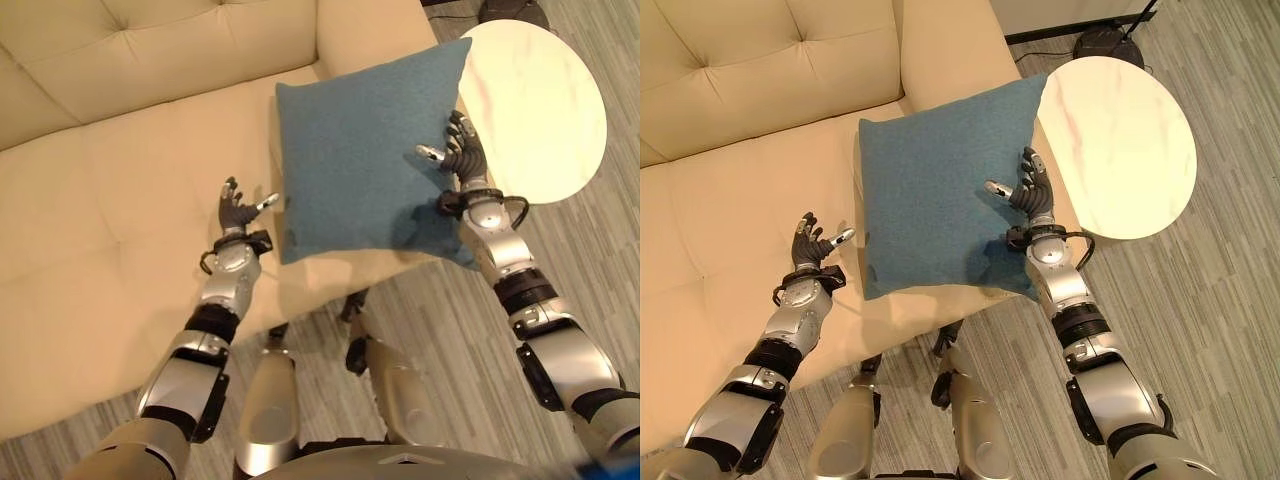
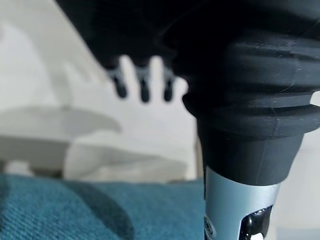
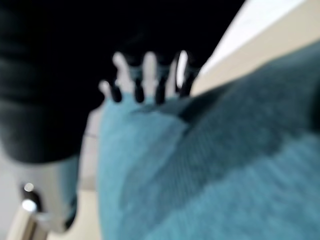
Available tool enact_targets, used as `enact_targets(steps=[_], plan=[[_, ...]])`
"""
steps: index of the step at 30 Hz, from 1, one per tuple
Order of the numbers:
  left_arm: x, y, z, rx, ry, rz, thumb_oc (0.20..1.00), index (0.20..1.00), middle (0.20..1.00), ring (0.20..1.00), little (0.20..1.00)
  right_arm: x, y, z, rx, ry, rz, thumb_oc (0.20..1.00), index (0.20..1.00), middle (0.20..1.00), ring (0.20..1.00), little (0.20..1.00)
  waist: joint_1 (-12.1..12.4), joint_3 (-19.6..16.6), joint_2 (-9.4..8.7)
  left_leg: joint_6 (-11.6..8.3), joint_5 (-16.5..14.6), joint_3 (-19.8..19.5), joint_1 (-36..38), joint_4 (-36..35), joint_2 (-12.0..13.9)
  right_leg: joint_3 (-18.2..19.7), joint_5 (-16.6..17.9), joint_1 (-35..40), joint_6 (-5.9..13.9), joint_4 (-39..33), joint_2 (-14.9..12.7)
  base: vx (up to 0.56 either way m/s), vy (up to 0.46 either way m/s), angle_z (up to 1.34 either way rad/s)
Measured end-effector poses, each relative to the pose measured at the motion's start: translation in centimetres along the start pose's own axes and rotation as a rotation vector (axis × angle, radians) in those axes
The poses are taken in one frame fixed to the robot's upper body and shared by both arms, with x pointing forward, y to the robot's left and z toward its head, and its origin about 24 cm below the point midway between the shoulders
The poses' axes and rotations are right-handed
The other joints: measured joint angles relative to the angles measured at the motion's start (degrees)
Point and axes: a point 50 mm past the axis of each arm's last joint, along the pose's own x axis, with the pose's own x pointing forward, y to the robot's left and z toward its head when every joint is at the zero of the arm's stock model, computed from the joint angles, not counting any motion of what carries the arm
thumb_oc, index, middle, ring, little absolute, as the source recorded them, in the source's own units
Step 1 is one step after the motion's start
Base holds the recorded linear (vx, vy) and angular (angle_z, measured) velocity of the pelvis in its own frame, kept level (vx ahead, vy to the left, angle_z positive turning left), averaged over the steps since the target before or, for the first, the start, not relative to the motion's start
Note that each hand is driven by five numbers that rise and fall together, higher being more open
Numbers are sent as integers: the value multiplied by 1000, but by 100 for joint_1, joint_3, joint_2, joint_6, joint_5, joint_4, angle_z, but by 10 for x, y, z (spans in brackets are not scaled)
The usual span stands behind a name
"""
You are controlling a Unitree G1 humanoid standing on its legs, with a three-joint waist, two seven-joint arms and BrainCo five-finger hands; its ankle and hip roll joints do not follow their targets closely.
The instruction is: Pick up all the scattered cushions and arrange them neatly on the sofa.
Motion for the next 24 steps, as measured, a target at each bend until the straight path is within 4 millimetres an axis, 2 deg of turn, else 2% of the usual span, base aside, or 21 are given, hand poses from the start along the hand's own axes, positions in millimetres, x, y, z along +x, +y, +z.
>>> enact_targets(steps=[5, 7, 9, 11, 13, 14, 15, 16, 17, 18, 19, 22, 24], plan=[[0, -2, 1, -12, 0, -7, 1000, 1000, 1000, 1000, 1000, -4, 0, -7, -7, 17, 1, 1000, 1000, 1000, 1000, 1000, -86, -117, -165, -1, -173, -37, -431, 453, -32, 4, -7, -194, 9, 0, -12, 0, 8, 3], [0, -8, 2, -19, -3, -22, 1000, 1000, 1000, 1000, 1000, -9, -2, -16, -9, 40, -1, 1000, 1000, 1000, 1000, 1000, -138, -202, -300, -14, -223, -73, -754, 669, -36, -2, 23, -408, 19, 1, -17, -9, -1, 7], [1, -14, 4, -36, 1, -37, 1000, 1000, 1000, 1000, 1000, -11, -2, -18, -19, 41, 0, 1000, 1000, 1000, 1000, 1000, -185, -212, -354, -9, -317, -87, -1032, 939, -38, -4, 79, -553, 19, 3, -14, -7, -1, 2], [2, -18, 5, -47, 3, -40, 1000, 1000, 1000, 1000, 1000, -10, 0, -15, -23, 30, 5, 1000, 1000, 1000, 1000, 1000, -278, -233, -423, -19, -357, -76, -1291, 1141, -37, -4, -5, -736, 123, 51, -22, 0, 0, 0], [6, -24, 13, -43, -12, -50, 1000, 1000, 1000, 1000, 1000, -7, 2, -7, -17, 1, 10, 1000, 1000, 1000, 1000, 1000, -354, -218, -516, -15, -341, -68, -1538, 1234, 0, -18, -268, -1001, 284, 177, -25, 27, -1, -9], [8, -30, 20, -72, -19, -55, 1000, 1000, 1000, 1000, 1000, -6, 3, -1, -11, -32, 11, 1000, 1000, 1000, 1000, 1000, -390, -222, -521, 34, -310, -88, -1739, 1231, 94, -50, -515, -1226, 568, 293, -25, 37, 14, -20], [11, -42, 33, -110, -42, -76, 1000, 1000, 1000, 1000, 1000, -2, 1, 10, -7, -72, 3, 1000, 1000, 1000, 1000, 1000, -385, -205, -479, 78, -276, -80, -2002, 1207, 227, -184, -642, -1577, 517, 656, -14, 24, 9, -11], [13, -51, 46, -131, -74, -100, 1000, 1000, 1000, 1000, 1000, 2, 2, 18, 2, -100, -3, 1000, 1000, 1000, 1000, 1000, -458, -172, -501, 50, -198, -138, -2202, 1188, 247, -174, -487, -1761, 305, 1056, -71, 14, 16, 11], [13, -56, 50, -142, -84, -111, 1000, 1000, 1000, 1000, 1000, 2, 1, 20, 6, -105, -10, 1000, 1000, 1000, 1000, 1000, -510, -164, -574, -18, -120, -198, -2245, 1143, 144, -2, -535, -1721, 209, 950, -53, 6, 10, 15], [13, -54, 50, -158, -88, -102, 1000, 1000, 1000, 1000, 1000, 3, 2, 23, 7, -113, -8, 1000, 1000, 1000, 1000, 1000, -488, -136, -581, -50, -102, -190, -2199, 1075, 158, 26, -413, -1677, 11, 821, -13, -4, 12, 5], [14, -52, 49, -156, -84, -96, 1000, 1000, 1000, 1000, 1000, 4, 3, 24, 5, -117, -5, 1000, 1000, 1000, 1000, 1000, -464, -130, -569, -51, -102, -148, -2158, 1073, 168, 44, -346, -1633, -82, 759, 5, -2, 11, -16], [14, -52, 48, -165, -77, -94, 1000, 1000, 1000, 1000, 1000, 4, 4, 27, -16, -125, 9, 1000, 1000, 1000, 1000, 1000, -470, -91, -510, -55, -107, -83, -1985, 981, 167, 132, -250, -1461, -215, 602, 9, -6, -7, -9], [13, -57, 49, -176, -75, -91, 1000, 1000, 1000, 1000, 1000, 4, 11, 30, -12, -140, 22, 1000, 1000, 1000, 1000, 1000, -549, -94, -511, -44, -100, -43, -2005, 990, 107, 169, -233, -1469, -234, 582, -31, 0, 0, 0]])
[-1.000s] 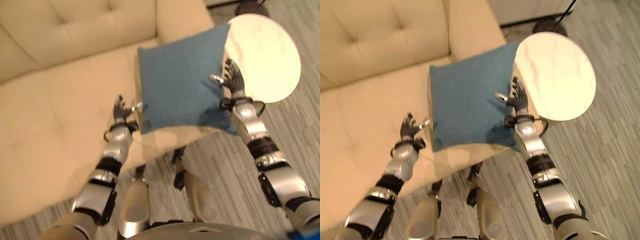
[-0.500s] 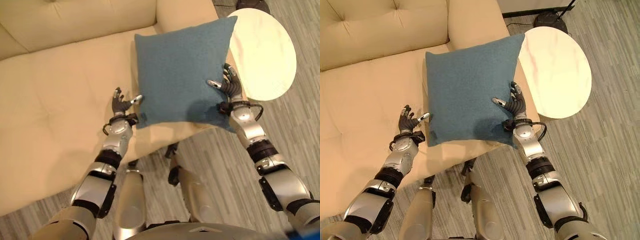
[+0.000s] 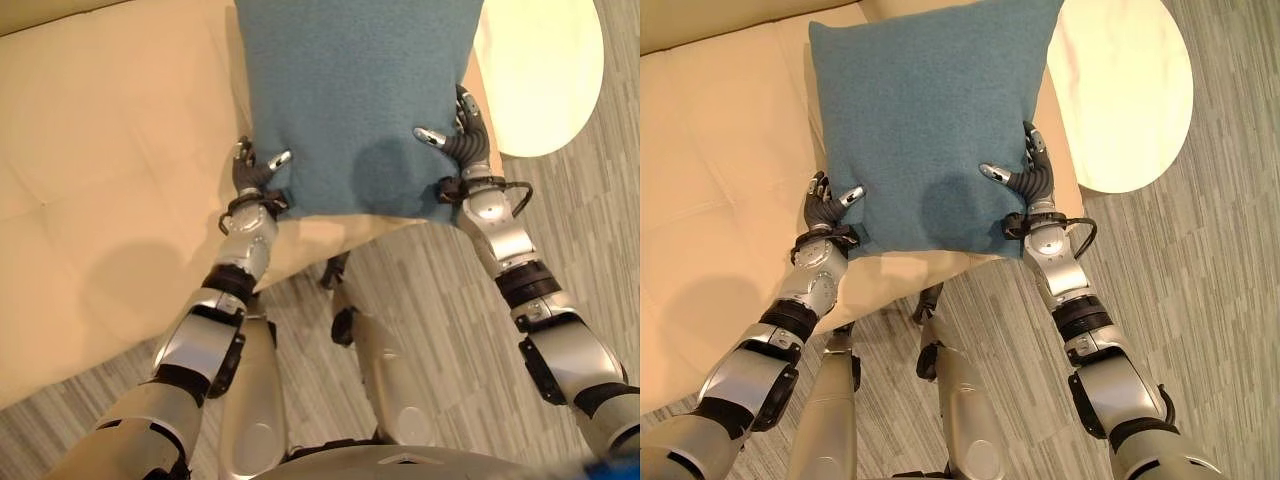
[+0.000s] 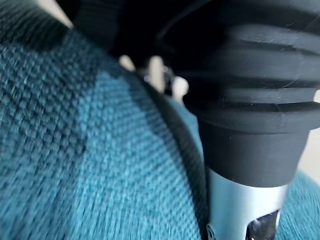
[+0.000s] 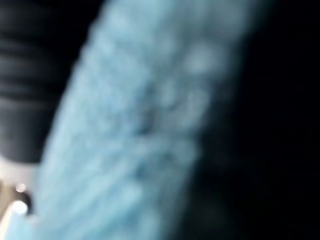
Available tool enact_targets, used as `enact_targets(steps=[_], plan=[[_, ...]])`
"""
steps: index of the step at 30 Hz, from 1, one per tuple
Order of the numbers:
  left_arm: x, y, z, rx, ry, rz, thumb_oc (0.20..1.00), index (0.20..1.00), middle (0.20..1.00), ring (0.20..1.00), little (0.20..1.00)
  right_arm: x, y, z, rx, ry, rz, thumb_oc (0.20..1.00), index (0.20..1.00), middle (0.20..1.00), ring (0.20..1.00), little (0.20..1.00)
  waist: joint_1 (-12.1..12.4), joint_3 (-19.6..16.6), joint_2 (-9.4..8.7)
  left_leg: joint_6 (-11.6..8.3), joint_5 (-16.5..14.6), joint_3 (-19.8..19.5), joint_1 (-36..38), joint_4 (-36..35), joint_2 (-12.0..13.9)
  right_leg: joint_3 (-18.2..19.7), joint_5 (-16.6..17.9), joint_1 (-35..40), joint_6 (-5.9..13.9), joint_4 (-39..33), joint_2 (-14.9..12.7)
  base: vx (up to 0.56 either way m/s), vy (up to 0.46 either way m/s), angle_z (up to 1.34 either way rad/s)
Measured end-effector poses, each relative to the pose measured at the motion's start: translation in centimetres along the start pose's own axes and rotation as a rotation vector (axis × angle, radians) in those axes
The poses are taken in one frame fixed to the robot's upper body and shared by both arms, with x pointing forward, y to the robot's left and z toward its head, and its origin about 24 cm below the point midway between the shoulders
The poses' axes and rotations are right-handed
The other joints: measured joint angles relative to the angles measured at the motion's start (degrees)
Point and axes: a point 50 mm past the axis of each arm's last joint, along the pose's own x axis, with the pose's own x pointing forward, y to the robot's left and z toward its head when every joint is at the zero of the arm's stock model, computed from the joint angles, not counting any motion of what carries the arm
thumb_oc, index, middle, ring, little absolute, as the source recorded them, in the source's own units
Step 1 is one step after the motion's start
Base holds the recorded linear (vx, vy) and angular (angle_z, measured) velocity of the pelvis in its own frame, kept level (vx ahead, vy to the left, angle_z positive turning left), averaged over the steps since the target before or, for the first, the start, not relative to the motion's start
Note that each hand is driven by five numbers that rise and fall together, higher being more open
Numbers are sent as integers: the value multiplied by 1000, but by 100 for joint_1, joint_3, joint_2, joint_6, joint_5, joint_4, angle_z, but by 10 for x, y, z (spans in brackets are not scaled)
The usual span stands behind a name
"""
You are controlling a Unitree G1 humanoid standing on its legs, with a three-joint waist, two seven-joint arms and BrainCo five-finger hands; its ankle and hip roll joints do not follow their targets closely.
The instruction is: Pick up all the scattered cushions and arrange them neatly on the sofa.
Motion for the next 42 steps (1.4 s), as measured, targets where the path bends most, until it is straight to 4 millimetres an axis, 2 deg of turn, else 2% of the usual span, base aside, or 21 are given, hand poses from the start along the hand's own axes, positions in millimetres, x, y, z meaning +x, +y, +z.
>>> enact_targets(steps=[4, 5, 6, 7, 8, 10, 13, 15, 19, 23, 24, 26, 29, 31, 32, 34, 38, 40, 41, 42], plan=[[0, 0, 1, -24, 2, 7, 1000, 1000, 1000, 1000, 1000, -1, 6, 5, 26, -20, 7, 1000, 1000, 1000, 1000, 1000, -63, -32, -8, 26, 28, 97, -131, 22, -42, 92, -45, -90, 134, -115, -47, 1, -1, -1], [1, -1, 2, -30, -1, 5, 859, 859, 859, 859, 859, -1, 7, 7, 29, -29, 9, 1000, 1000, 1000, 1000, 1000, -82, -43, -10, 30, 41, 98, -175, 26, -48, 98, -27, -126, 157, -132, -54, 0, 0, 0], [1, -2, 3, -39, -5, 3, 520, 520, 520, 520, 520, 0, 8, 8, 35, -34, 9, 1000, 1000, 1000, 1000, 1000, -93, -46, -8, 31, 51, 103, -200, 24, -60, 105, -3, -154, 183, -148, -61, 0, 0, 0], [0, -4, 4, -49, -7, -2, 200, 200, 200, 200, 200, 0, 9, 9, 40, -35, 8, 523, 523, 523, 523, 523, -90, -51, -7, 33, 57, 106, -200, 10, -81, 128, 23, -160, 196, -165, -62, 9, 5, -4], [0, -5, 4, -55, -5, -7, 200, 200, 200, 200, 200, -1, 9, 9, 40, -35, 9, 200, 200, 200, 200, 200, -86, -56, -3, 33, 57, 106, -196, 6, -90, 135, 39, -162, 176, -167, -67, 6, 7, -5], [-2, -5, 0, -73, 5, -4, 200, 200, 200, 200, 200, -2, 10, 6, 38, -27, 13, 200, 200, 200, 200, 200, -93, -178, 30, 36, 58, 103, -200, -32, -100, 148, 122, -189, 97, -175, -76, 3, 1, -3], [-3, -5, -4, -104, 26, 1, 200, 200, 200, 200, 200, -3, 10, 4, 40, -22, 13, 200, 200, 200, 200, 200, -82, -311, 90, 47, 85, 105, -164, -103, -104, 148, 125, -189, 92, -176, -94, 5, 6, 1], [-6, -8, -9, -127, 43, -3, 200, 200, 200, 200, 200, -3, 11, 4, 41, -19, 14, 200, 200, 200, 200, 200, -57, -377, 216, 66, 189, 122, -2, -320, -138, 151, 128, -129, 88, -176, -133, 8, 0, 2], [-16, 2, -18, -149, 51, 0, 200, 200, 200, 200, 200, -10, 13, -7, 34, 16, 31, 200, 200, 200, 200, 200, 7, -431, 385, 63, 305, 147, 371, -632, -138, 158, 128, 94, 86, -192, -133, 26, -4, -1], [-38, 16, -45, -197, 109, 21, 200, 200, 200, 200, 200, -31, 10, -36, 17, 119, 39, 200, 200, 200, 200, 200, 169, -430, 664, 62, 449, 172, 1048, -1100, -126, 148, 94, 638, 108, -369, -113, 65, -45, 0], [-54, 22, -60, -237, 147, 30, 200, 200, 200, 200, 200, -46, 7, -52, 9, 174, 47, 200, 200, 200, 200, 200, 247, -442, 812, 53, 491, 132, 1358, -1303, -118, 132, 57, 892, 99, -447, -91, 56, -49, 11], [-76, 33, -82, -256, 214, 54, 200, 200, 200, 200, 200, -67, 5, -72, 0, 251, 61, 200, 200, 200, 200, 200, 300, -470, 1063, 45, 529, 64, 1650, -1429, -92, 7, 26, 1229, 96, -549, -70, 47, -103, 19], [-92, 40, -94, -260, 252, 40, 200, 200, 200, 200, 200, -81, 3, -84, 1, 299, 75, 200, 200, 200, 200, 200, 416, -419, 1237, -22, 624, -85, 1838, -1516, -84, -113, 1, 1463, 95, -566, -73, 20, -85, 26], [-103, 34, -106, -285, 299, 25, 200, 200, 200, 200, 200, -99, -9, -97, -4, 353, 49, 200, 200, 200, 200, 200, 426, -346, 1504, -120, 759, -398, 2039, -1561, -91, -517, -127, 1856, 126, -572, -125, -11, -110, 95], [-112, 37, -114, -287, 327, 34, 200, 200, 200, 200, 200, -108, -9, -104, -1, 385, 48, 200, 200, 200, 200, 200, 597, -378, 1683, -126, 778, -571, 2158, -1645, -26, -721, -253, 2085, 155, -534, -72, -23, -160, 104], [-115, 32, -112, -305, 329, -2, 200, 200, 200, 200, 200, -118, -17, -103, 13, 380, 24, 200, 200, 200, 200, 200, 553, -363, 1920, -257, 804, -1068, 2125, -1678, -15, -1289, -356, 2303, 114, -563, -99, -19, -107, 118], [-125, 45, -110, -299, 316, -33, 200, 200, 200, 200, 200, -124, -19, -106, 19, 391, 40, 200, 200, 200, 200, 200, 879, -455, 2145, -212, 793, -1086, 2126, -1692, 131, -1646, -636, 2456, 38, -221, -116, 53, -79, 74], [-131, 52, -115, -307, 328, -21, 200, 200, 200, 200, 200, -127, -18, -106, 23, 393, 56, 200, 200, 200, 200, 200, 895, -527, 2253, -196, 765, -1033, 2165, -1690, 225, -1782, -787, 2554, 103, -54, -147, 73, -3, 56], [-135, 56, -118, -308, 340, -14, 200, 200, 200, 200, 200, -130, -15, -106, 29, 394, 70, 200, 200, 200, 200, 200, 906, -566, 2286, -142, 687, -755, 2179, -1687, 274, -1916, -907, 2691, 84, 41, -198, 60, 70, 88], [-136, 59, -120, -307, 352, -11, 200, 200, 200, 200, 200, -132, -14, -105, 33, 392, 74, 200, 200, 200, 200, 200, 853, -594, 2236, -223, 485, -180, 2226, -1631, 388, -2073, -938, 2830, 34, -42, -279, 69, 79, 89]])
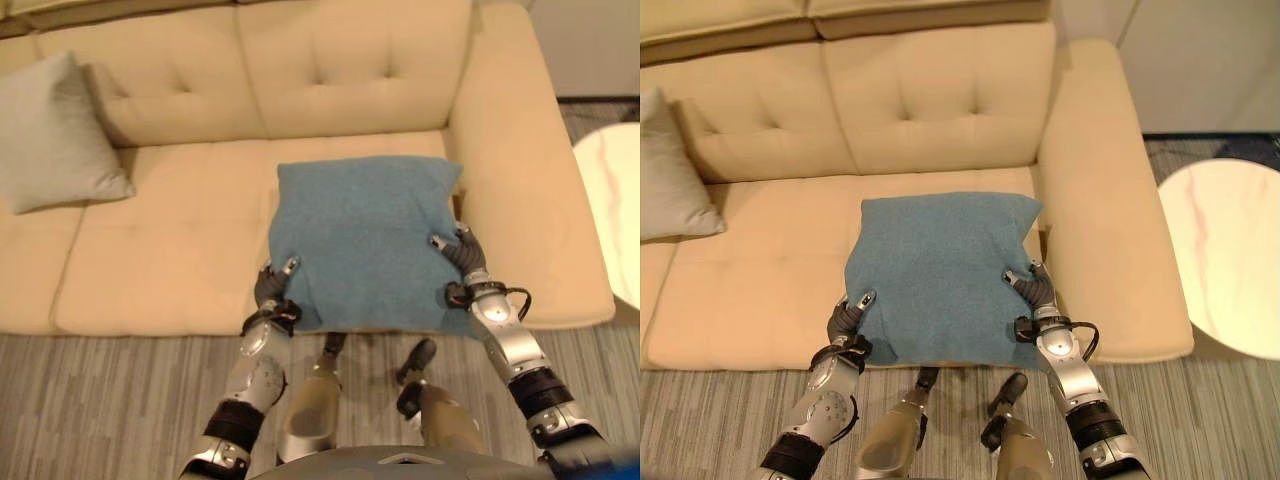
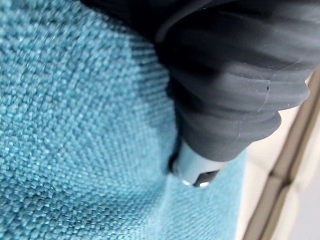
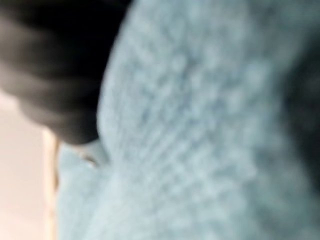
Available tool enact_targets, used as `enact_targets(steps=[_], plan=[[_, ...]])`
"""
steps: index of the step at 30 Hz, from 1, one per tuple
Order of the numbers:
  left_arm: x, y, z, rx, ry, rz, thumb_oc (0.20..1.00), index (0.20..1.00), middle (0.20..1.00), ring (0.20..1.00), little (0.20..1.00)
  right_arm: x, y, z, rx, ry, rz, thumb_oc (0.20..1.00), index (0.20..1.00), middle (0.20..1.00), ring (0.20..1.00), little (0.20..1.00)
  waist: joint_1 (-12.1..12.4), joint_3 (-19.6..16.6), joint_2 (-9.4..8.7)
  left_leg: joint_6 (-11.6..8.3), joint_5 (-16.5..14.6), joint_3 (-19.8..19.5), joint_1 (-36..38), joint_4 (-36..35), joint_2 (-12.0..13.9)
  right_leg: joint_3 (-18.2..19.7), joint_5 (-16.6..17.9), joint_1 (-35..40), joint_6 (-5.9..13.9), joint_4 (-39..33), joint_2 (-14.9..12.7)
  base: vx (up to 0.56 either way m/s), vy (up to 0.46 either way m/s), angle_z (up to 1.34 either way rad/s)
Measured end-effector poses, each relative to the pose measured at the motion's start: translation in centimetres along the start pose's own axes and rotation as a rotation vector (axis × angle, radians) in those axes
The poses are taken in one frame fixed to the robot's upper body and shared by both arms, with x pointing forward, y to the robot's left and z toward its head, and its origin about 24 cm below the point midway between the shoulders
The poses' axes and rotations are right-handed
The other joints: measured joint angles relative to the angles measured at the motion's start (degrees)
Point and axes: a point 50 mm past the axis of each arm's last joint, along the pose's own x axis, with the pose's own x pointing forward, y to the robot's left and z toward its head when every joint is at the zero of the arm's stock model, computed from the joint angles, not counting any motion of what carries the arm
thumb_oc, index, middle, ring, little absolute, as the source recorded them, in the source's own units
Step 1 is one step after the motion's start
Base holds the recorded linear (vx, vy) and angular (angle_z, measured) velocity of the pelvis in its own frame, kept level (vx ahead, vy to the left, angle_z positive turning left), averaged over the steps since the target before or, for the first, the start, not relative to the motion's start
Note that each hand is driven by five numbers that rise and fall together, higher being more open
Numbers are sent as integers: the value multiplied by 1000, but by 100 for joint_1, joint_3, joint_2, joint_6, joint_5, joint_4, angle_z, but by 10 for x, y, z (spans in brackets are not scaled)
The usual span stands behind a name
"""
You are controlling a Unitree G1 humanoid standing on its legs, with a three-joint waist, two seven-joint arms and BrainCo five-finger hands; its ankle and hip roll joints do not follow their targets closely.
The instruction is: Pick up all the scattered cushions and arrange them neatly on the sofa.
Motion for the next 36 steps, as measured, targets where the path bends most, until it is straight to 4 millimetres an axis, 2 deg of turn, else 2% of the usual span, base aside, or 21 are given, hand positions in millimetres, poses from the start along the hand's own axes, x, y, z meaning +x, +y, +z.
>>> enact_targets(steps=[2, 4, 5, 6, 7, 9, 12, 14, 15, 16, 17, 18, 19, 20, 23, 27, 28, 30, 32, 34, 36], plan=[[-1, 1, -2, 3, 11, 1, 200, 200, 200, 200, 200, -2, -1, 0, -4, -5, 5, 200, 200, 200, 200, 200, -25, -55, -3, 112, 0, 373, 7, 57, 33, -105, -35, 101, -6, 22, -85, 64, 110, 55], [-4, 0, -9, -2, 36, -6, 200, 200, 200, 200, 200, -5, -3, 0, -7, -4, 5, 200, 200, 200, 200, 200, -268, -207, -48, 232, -82, 1505, 120, 58, 233, -413, -56, 400, 197, 26, -254, 110, 181, 72], [-4, 2, -9, 4, 41, -11, 200, 200, 200, 200, 200, -8, -4, -3, -10, 4, 2, 200, 200, 200, 200, 200, -344, -341, -83, 287, -15, 1781, 213, 14, 259, -479, -98, 462, 274, 34, -317, 151, 234, 27], [-8, 7, -13, 14, 55, -7, 200, 200, 200, 200, 200, -10, -3, -5, -13, 13, 4, 200, 200, 200, 200, 200, -252, -503, -158, 350, 477, 1609, 538, -199, 103, -283, -59, 598, 391, 59, -365, 127, 298, -2], [-12, 16, -15, 33, 71, 7, 200, 200, 200, 200, 200, -15, 2, -13, 4, 43, 8, 200, 200, 200, 200, 200, -355, -805, -374, 407, 549, 1525, 656, -296, -50, -188, -81, 752, 616, 9, -472, 121, 319, -13], [-12, 20, -9, 58, 61, 4, 200, 200, 200, 200, 200, -19, 8, -18, 30, 59, 7, 200, 200, 200, 200, 200, -351, -1029, -636, 474, 549, 1511, 768, -387, -279, -163, -26, 769, 612, 46, -644, 99, 306, 14], [-10, 21, -5, 101, 57, -4, 200, 200, 200, 200, 200, -19, 10, -18, 38, 59, -1, 200, 200, 200, 200, 200, -333, -1040, -659, 557, 558, 1446, 1033, -378, -442, 44, -64, 833, 663, 774, -1071, 34, 201, 34], [-9, 20, -3, 129, 51, -15, 200, 200, 200, 200, 200, -19, 7, -19, 29, 62, -6, 200, 200, 200, 200, 200, -463, -967, -502, 831, 457, 1272, 1168, -321, -495, 920, -168, 566, 722, 1845, -1215, 38, 119, 70], [-8, 18, -3, 136, 49, -24, 200, 200, 200, 200, 200, -20, 5, -20, 21, 67, -8, 200, 200, 200, 200, 200, -593, -959, -435, 937, 370, 1120, 1211, -363, -444, 1756, -483, 343, 883, 2271, -987, 80, 80, 102], [-7, 18, 0, 146, 40, -30, 200, 200, 200, 200, 200, -20, 5, -21, 20, 67, -6, 200, 200, 200, 200, 200, -652, -962, -494, 915, 346, 1013, 1203, -386, -421, 2504, -810, 175, 1202, 2229, -633, 56, 45, 70], [-6, 19, 3, 158, 33, -30, 200, 200, 200, 200, 200, -19, 6, -20, 19, 64, 1, 200, 200, 200, 200, 200, -598, -955, -580, 904, 332, 1051, 1209, -395, -429, 2744, -962, 29, 1291, 2102, -460, 57, 19, -18], [-7, 31, 9, 196, 27, -8, 200, 200, 200, 200, 200, -12, 18, -14, 39, 48, 33, 200, 200, 200, 200, 200, -359, -977, -818, 812, 310, 1282, 1213, -394, -477, 2258, -715, -99, 1006, 1337, -347, 77, 12, -56], [-7, 34, 11, 206, 29, 0, 200, 200, 200, 200, 200, -10, 22, -14, 46, 47, 39, 200, 200, 200, 200, 200, -371, -962, -854, 763, 303, 1249, 1201, -394, -467, 2070, -552, 92, 653, 860, -271, 116, 23, -51], [-7, 32, 9, 204, 34, -2, 200, 200, 200, 200, 200, -9, 20, -15, 42, 54, 34, 200, 200, 200, 200, 200, -400, -946, -808, 712, 343, 1190, 1195, -396, -454, 2016, -371, 234, 625, 624, -183, 152, 23, 19], [-10, 24, -3, 218, 61, -27, 200, 200, 200, 200, 200, -19, 3, -34, 12, 130, -12, 200, 200, 200, 200, 200, -564, -930, -789, 609, 411, 810, 1234, -382, -374, 1913, -486, 602, 722, 410, -37, 113, -9, 58], [-11, 15, -12, 208, 82, -47, 200, 200, 200, 200, 200, -20, -11, -35, -6, 133, -50, 200, 200, 200, 200, 200, -707, -877, -713, 540, 421, 578, 960, -62, -320, 1852, -474, 785, 688, 149, 122, 74, -43, 42], [-12, 12, -14, 206, 89, -56, 200, 200, 200, 200, 200, -20, -12, -35, -6, 133, -54, 200, 200, 200, 200, 200, -705, -865, -696, 417, 428, 559, 875, 82, -298, 1876, -489, 798, 673, 142, 145, 58, -51, 48], [-7, 7, -10, 220, 76, -77, 200, 200, 200, 200, 200, -19, -14, -34, 3, 133, -69, 200, 200, 200, 200, 200, -712, -757, -837, 196, 538, 490, 475, 833, -405, 1999, -534, 845, 481, 35, 84, 44, 12, 32], [-9, 9, -11, 222, 80, -70, 200, 200, 200, 200, 200, -19, -13, -34, 9, 132, -66, 200, 200, 200, 200, 200, -601, -777, -794, 90, 576, 443, 524, 826, -384, 2087, -522, 850, 432, 36, 114, 131, 72, -10], [-8, 10, -7, 234, 71, -72, 200, 200, 200, 200, 200, -19, -13, -33, 10, 129, -67, 200, 200, 200, 200, 200, -586, -737, -752, 126, 503, 359, 599, 554, -231, 2152, -491, 847, 245, 30, 128, 159, 113, -17], [-8, 8, -9, 231, 73, -78, 200, 200, 200, 200, 200, -19, -15, -32, 7, 124, -68, 200, 200, 200, 200, 200, -601, -769, -622, 145, 449, 248, 725, 395, -116, 2241, -457, 698, 266, 108, 198, 95, 123, -26]])
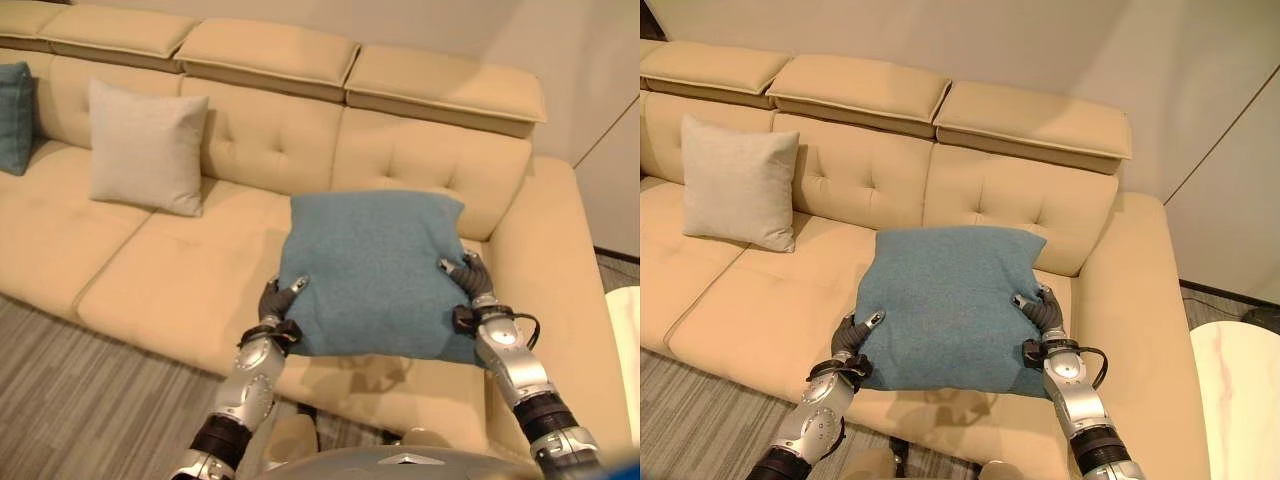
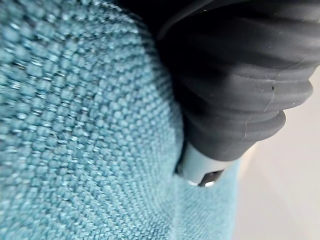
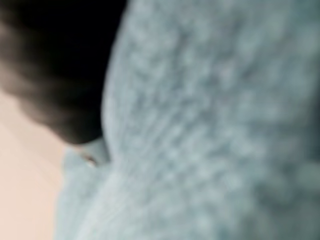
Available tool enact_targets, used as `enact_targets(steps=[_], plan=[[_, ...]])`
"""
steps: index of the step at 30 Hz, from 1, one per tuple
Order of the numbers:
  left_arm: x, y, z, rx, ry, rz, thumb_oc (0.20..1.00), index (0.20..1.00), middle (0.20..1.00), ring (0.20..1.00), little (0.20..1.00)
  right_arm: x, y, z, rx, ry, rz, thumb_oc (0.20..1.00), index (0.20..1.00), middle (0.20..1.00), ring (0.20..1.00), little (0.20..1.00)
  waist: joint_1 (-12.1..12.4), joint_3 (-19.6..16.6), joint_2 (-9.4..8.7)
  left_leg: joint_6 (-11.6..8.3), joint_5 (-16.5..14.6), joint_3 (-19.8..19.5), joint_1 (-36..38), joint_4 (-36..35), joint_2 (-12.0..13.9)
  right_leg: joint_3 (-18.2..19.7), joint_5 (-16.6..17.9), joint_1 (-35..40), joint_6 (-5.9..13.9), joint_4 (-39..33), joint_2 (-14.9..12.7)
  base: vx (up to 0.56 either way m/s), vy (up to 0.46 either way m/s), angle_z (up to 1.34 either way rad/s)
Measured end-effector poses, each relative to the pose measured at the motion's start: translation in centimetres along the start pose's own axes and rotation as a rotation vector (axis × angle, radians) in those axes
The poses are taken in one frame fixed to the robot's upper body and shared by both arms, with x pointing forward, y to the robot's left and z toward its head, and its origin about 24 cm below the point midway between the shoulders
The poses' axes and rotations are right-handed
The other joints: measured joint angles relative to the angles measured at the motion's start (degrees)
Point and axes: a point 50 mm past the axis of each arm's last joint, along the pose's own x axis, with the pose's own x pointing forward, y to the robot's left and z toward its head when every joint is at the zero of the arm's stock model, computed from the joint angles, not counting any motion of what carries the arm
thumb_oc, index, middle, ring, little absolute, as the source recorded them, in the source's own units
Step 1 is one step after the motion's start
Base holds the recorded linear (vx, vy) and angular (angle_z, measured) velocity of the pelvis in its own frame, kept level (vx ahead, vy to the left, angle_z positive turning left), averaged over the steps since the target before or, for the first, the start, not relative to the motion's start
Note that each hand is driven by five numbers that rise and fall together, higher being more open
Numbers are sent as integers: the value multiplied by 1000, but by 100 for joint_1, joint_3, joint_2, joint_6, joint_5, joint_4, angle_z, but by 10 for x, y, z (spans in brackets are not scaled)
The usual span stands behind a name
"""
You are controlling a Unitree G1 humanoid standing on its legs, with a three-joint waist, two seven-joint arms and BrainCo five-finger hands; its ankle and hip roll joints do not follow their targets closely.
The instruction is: Pick up all the scattered cushions and arrange them neatly on the sofa.
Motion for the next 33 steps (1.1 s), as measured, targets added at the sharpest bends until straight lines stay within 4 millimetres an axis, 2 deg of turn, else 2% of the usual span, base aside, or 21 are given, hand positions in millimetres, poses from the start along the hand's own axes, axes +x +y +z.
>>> enact_targets(steps=[1, 2, 3, 5, 9, 13, 14, 16, 19, 20, 24, 25, 33], plan=[[0, -2, 0, -6, -1, -1, 200, 200, 200, 200, 200, 0, -5, 0, -18, 0, -6, 200, 200, 200, 200, 200, -76, 16, 157, 0, -309, -144, 48, -134, 184, 10, 15, -56, 20, 36, 141, 93, 120, -11], [1, -4, 0, -10, -1, -7, 200, 200, 200, 200, 200, 0, -5, -2, -12, 9, -12, 200, 200, 200, 200, 200, -68, 48, 101, 45, -277, -79, 85, -220, 168, 45, 43, -91, 66, 62, 122, 153, 174, -23], [2, -2, 4, 6, -10, -6, 200, 200, 200, 200, 200, -1, -4, -2, -12, 12, -10, 200, 200, 200, 200, 200, -61, 111, -55, 48, -261, -2, 83, -284, 101, 181, 98, -160, 90, -39, 54, 167, 181, -28], [2, 1, 3, 19, 5, -4, 200, 200, 200, 200, 200, -2, -3, -4, -11, 19, -8, 200, 200, 200, 200, 200, -112, 87, -122, 96, -138, 83, 191, -517, 2, 226, 317, -43, 194, -340, -2, 136, 181, -21], [2, 5, 5, 46, -5, 7, 200, 200, 200, 200, 200, -1, 4, -4, -5, 22, 10, 200, 200, 200, 200, 200, -39, 110, -118, 182, -124, 283, 524, -712, -167, 452, 556, 199, 175, -650, -89, 73, 172, -26], [9, 4, 28, 83, -81, -7, 200, 200, 200, 200, 200, 3, 15, 12, -12, -42, 40, 200, 200, 200, 200, 200, 36, 176, -92, 252, -185, 510, 587, -779, -273, 628, 618, 65, 245, -646, -191, -91, 135, -31], [17, -3, 46, 101, -137, -18, 200, 200, 200, 200, 200, 14, 18, 31, -15, -104, 44, 200, 200, 200, 200, 200, 37, 217, -86, 313, -134, 598, 272, -747, -296, 713, 732, -238, 311, -647, -245, -231, 88, -31], [28, -17, 71, 105, -213, -35, 200, 200, 200, 200, 200, 26, 20, 55, -19, -178, 34, 200, 200, 200, 200, 200, 18, 405, -102, 335, -70, 633, -166, -562, -345, 767, 874, -602, 333, -640, -307, -272, 67, -8], [47, -49, 121, 136, -386, -61, 200, 200, 200, 200, 200, 56, 18, 109, -57, -311, -9, 200, 200, 200, 200, 200, 21, 878, -78, 362, -84, 646, -1101, -32, -339, 837, 937, -1527, 346, -230, -354, -207, 33, -5], [53, -61, 144, 144, -447, -62, 200, 200, 200, 200, 200, 65, 15, 134, -76, -366, -41, 200, 200, 200, 200, 200, 7, 1086, -56, 376, 31, 654, -1399, -32, -361, 871, 1041, -1834, 300, -221, -357, -84, 7, -7], [60, -71, 162, 167, -486, -41, 200, 200, 200, 200, 200, 72, 15, 151, -131, -406, -59, 200, 200, 200, 200, 200, -30, 1166, -57, 367, 119, 670, -1661, -57, -344, 910, 1142, -2124, 266, -235, -343, -28, -6, -4], [63, -77, 176, 196, -523, -35, 200, 200, 200, 200, 200, 76, 12, 165, -171, -437, -83, 200, 200, 200, 200, 200, -44, 1192, -54, 355, 127, 669, -1799, -63, -329, 913, 1149, -2257, 259, -247, -351, 0, 0, 0], [59, -113, 231, 178, -700, -54, 200, 200, 200, 200, 200, 76, 7, 240, -195, -638, -174, 200, 200, 200, 200, 200, -108, 1205, -57, 329, 211, 645, -2326, -70, -238, 905, 1251, -2784, 169, -255, -234, 13, -4, -1]])
